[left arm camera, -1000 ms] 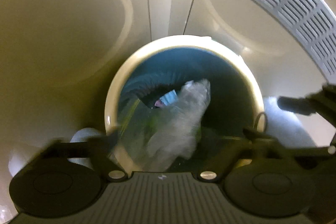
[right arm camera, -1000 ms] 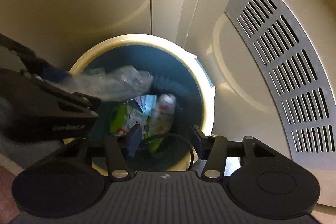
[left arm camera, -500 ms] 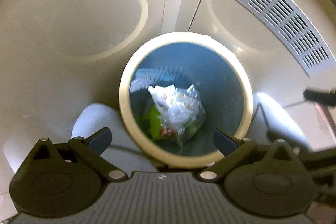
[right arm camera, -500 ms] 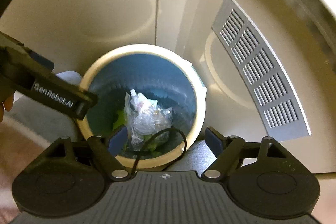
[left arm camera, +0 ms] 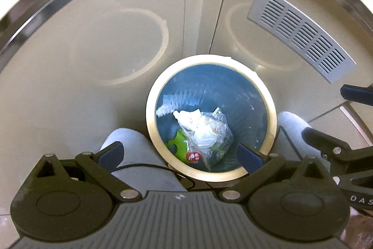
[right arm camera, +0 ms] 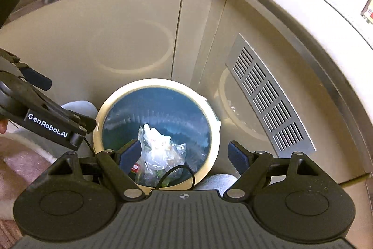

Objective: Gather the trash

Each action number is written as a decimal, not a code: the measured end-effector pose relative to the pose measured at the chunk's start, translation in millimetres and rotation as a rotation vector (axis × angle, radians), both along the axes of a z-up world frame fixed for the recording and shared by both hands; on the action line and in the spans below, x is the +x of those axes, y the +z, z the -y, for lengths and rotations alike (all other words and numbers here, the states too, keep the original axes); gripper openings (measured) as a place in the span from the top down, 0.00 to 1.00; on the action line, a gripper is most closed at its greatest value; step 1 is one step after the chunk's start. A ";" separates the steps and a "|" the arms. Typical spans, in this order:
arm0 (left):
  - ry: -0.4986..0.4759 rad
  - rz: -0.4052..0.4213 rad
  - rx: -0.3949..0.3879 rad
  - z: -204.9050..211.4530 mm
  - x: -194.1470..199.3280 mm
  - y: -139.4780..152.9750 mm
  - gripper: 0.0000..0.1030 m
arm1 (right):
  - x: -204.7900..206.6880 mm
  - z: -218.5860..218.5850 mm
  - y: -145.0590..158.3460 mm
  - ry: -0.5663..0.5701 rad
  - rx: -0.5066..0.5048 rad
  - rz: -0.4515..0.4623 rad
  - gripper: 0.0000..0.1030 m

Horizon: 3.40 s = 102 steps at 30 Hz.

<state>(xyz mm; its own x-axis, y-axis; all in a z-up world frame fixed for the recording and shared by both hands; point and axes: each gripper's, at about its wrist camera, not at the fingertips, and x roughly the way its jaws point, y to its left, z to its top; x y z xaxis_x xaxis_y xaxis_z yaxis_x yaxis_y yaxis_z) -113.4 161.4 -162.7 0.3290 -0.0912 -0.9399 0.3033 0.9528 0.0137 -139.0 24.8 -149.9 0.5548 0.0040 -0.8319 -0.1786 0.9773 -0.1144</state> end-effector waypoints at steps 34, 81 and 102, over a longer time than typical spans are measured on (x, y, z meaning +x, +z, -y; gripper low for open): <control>-0.021 0.042 0.035 0.1 -13.2 11.2 0.00 | -12.1 -2.5 -0.1 0.001 0.024 0.014 0.11; -0.033 0.108 0.083 1.1 -9.0 28.1 0.00 | -17.3 58.4 91.2 -0.035 0.322 0.273 0.11; -0.113 0.281 0.038 65.7 59.4 130.3 0.00 | 147.8 266.2 113.3 -0.575 0.140 0.556 0.07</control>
<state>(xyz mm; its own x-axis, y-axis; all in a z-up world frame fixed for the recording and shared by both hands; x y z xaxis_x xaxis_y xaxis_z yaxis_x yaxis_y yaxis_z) -54.0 95.7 -32.5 0.5664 -0.1089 -0.8169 0.3870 0.9103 0.1469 8.8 -241.4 -36.6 0.8339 -0.3236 -0.4471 0.4025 0.9108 0.0915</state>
